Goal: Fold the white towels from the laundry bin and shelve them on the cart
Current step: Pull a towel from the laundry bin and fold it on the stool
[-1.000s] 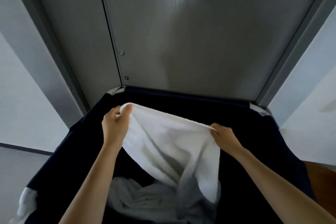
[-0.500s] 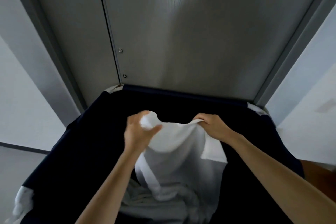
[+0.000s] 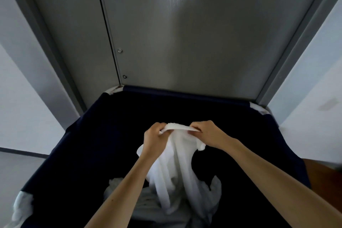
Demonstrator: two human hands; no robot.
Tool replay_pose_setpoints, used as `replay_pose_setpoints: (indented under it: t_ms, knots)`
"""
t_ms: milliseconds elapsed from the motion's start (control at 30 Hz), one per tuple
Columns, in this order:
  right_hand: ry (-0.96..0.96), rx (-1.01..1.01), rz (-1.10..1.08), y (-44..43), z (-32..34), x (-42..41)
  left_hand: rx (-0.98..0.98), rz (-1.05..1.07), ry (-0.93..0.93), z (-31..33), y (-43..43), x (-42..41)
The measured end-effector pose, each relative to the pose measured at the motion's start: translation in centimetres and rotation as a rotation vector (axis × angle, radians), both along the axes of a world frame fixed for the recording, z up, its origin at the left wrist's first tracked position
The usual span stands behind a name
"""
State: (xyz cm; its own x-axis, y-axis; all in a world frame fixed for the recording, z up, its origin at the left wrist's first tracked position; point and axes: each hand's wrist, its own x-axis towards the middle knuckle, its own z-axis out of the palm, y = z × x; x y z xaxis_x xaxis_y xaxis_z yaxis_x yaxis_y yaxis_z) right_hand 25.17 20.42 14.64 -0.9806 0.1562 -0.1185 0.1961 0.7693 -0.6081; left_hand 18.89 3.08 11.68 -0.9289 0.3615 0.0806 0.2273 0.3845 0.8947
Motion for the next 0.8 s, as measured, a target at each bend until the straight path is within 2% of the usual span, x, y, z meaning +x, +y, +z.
replay_pose_setpoints:
  t_ms: [133,167,233,300,367,500,600,800]
  knots:
    - [-0.206,0.192,-0.097,0.9,-1.4,0.3,-0.042,0.099,-0.071,-0.3,-1.1,-1.0]
    - [-0.252,0.16,-0.157,1.0,-1.6,0.4,-0.073,0.112,-0.111,-0.6,-1.5,-1.3]
    - [-0.313,-0.076,-0.33,1.2,-1.5,0.5,-0.128,0.124,-0.2,-1.3,-2.1,-1.8]
    - [-0.291,-0.268,-0.489,1.6,-1.2,0.6,-0.143,0.141,-0.249,-2.3,-2.6,-1.9]
    - [-0.225,-0.39,-0.578,1.7,-1.1,0.6,-0.062,0.174,-0.295,-3.1,-2.7,-1.9]
    - [-0.237,-0.632,-0.509,-0.1,-0.9,0.3,0.17,0.202,-0.416,-3.4,-1.5,-1.0]
    - [-0.317,-0.695,-0.383,-2.6,-1.0,0.3,0.277,0.169,-0.459,-3.7,0.4,1.3]
    - [-0.315,-0.75,-0.427,-5.0,-3.3,1.8,0.098,0.093,-0.205,-4.5,1.2,5.3]
